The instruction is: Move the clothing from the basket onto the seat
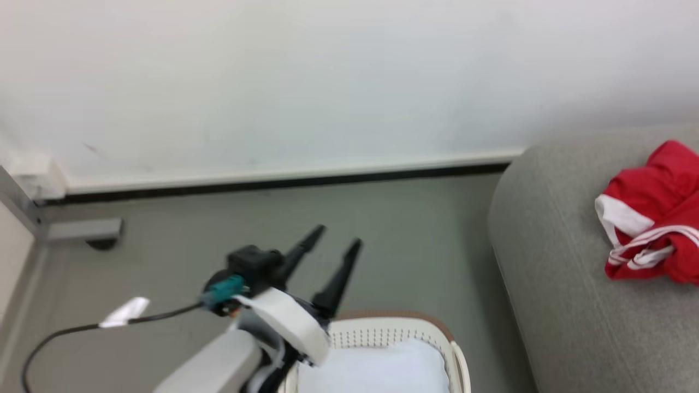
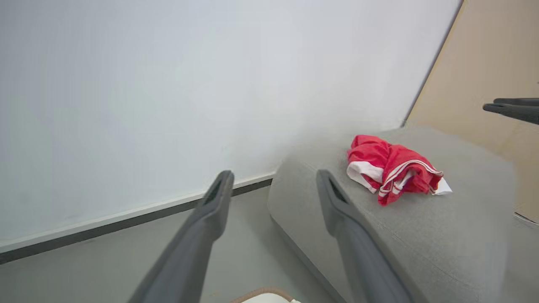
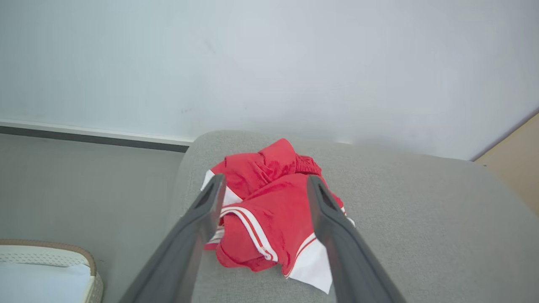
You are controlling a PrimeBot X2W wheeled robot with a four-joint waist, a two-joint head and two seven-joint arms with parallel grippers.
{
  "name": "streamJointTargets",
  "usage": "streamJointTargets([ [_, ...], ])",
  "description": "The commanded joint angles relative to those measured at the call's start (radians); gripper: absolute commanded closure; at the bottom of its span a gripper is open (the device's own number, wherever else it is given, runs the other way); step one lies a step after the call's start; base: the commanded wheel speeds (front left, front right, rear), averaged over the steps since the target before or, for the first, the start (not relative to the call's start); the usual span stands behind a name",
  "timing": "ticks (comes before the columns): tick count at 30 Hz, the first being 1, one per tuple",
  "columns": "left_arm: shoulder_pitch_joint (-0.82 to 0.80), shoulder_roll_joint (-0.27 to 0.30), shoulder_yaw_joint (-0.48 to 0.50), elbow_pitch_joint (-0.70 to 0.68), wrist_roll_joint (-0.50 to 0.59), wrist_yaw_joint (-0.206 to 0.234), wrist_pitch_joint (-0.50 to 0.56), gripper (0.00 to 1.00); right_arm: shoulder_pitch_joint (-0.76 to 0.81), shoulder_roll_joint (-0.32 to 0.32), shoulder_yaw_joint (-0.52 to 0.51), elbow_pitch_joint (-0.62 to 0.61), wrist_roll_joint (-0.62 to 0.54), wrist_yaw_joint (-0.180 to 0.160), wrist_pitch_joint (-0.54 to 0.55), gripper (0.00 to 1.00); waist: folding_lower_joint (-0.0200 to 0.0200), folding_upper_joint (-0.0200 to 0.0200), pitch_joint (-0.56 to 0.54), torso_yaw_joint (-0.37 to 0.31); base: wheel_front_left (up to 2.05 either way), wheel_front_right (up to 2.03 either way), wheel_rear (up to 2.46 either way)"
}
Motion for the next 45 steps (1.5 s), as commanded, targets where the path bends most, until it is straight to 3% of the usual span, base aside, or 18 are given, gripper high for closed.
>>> streamJointTargets([
  [1, 0.021, 0.018, 0.031, -0.013, -0.014, 0.014, -0.001, 0.00, 0.014, -0.003, -0.002, -0.032, 0.012, -0.002, -0.024, 0.00, 0.0005, 0.0000, -0.053, 0.023, 0.00, 0.00, 0.00],
  [9, 0.145, 0.063, 0.252, -0.108, 0.035, 0.081, -0.001, 0.00, 0.107, 0.125, -0.068, -0.205, -0.003, -0.003, -0.199, 0.00, 0.0005, 0.0000, -0.092, 0.095, 0.00, 0.00, 0.00],
  [14, 0.251, 0.066, 0.377, -0.140, 0.073, 0.117, -0.001, 0.00, 0.213, 0.268, -0.145, -0.268, -0.078, -0.002, -0.327, 0.00, 0.0005, 0.0000, -0.111, 0.123, 0.00, 0.00, 0.00],
  [19, 0.363, 0.041, 0.491, -0.147, 0.114, 0.122, -0.001, 0.00, 0.314, 0.421, -0.159, -0.282, -0.142, -0.002, -0.471, 0.00, 0.0005, 0.0000, -0.118, 0.132, 0.00, 0.00, 0.00],
  [26, 0.469, -0.023, 0.612, -0.116, 0.205, 0.073, -0.001, 0.00, 0.418, 0.557, -0.105, -0.185, -0.206, -0.002, -0.641, 0.00, 0.0005, 0.0000, -0.115, 0.129, 0.00, 0.00, 0.00],
  [34, 0.520, -0.126, 0.710, -0.070, 0.327, -0.032, -0.001, 0.00, 0.395, 0.605, 0.014, -0.120, -0.252, -0.002, -0.670, 0.00, 0.0005, 0.0000, -0.104, 0.106, 0.00, 0.00, 0.00],
  [45, 0.518, -0.206, 0.813, -0.014, 0.451, -0.116, -0.001, 0.00, 0.410, 0.633, 0.015, -0.139, -0.263, -0.003, -0.670, 0.00, 0.0005, 0.0000, -0.104, 0.105, 0.00, 0.00, 0.00],
])
